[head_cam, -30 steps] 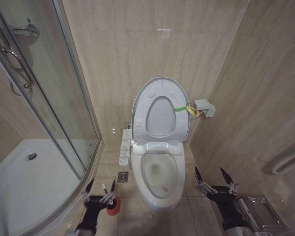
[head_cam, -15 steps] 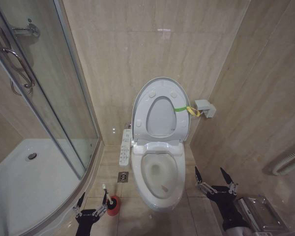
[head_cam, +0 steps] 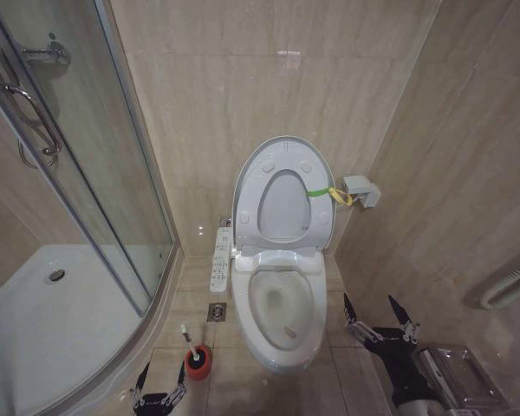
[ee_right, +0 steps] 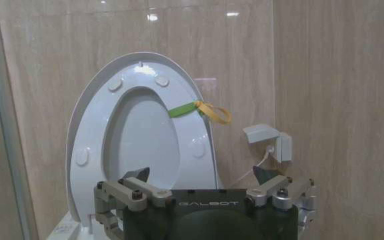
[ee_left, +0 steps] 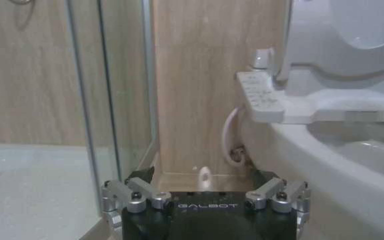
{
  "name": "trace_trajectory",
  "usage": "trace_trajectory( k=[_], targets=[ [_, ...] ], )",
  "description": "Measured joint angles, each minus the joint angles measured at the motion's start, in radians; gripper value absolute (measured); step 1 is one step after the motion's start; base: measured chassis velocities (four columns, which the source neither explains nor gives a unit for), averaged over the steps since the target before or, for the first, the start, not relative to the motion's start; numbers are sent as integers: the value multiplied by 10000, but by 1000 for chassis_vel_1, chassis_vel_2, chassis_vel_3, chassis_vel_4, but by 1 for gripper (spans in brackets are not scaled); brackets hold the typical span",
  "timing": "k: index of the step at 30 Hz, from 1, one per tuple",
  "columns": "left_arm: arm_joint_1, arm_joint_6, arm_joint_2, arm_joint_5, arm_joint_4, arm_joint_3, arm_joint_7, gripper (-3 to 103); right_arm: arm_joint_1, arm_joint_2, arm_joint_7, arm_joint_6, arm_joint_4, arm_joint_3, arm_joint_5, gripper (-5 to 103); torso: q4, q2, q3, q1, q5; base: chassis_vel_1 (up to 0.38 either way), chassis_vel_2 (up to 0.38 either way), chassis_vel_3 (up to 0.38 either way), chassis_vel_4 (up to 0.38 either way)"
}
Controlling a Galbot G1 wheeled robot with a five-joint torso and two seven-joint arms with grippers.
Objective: Open the toilet lid, clean the toilet bowl with a toilet brush, close the toilet lid, and flush.
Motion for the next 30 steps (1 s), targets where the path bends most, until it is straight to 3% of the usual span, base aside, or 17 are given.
trace_trajectory(
  k=[9, 30],
  targets=[
    [-1761, -901, 490, -541, 2577, -183, 281, 96, 0, 0, 1, 0, 0, 0, 0, 100, -1, 0, 1, 1, -1, 0, 0, 0, 0],
    [-3792, -1587, 850, -523, 5227, 159, 921, 94, 0, 0, 1, 0, 0, 0, 1, 100, 0, 0, 1, 1, 0, 0, 0, 0, 0]
  ],
)
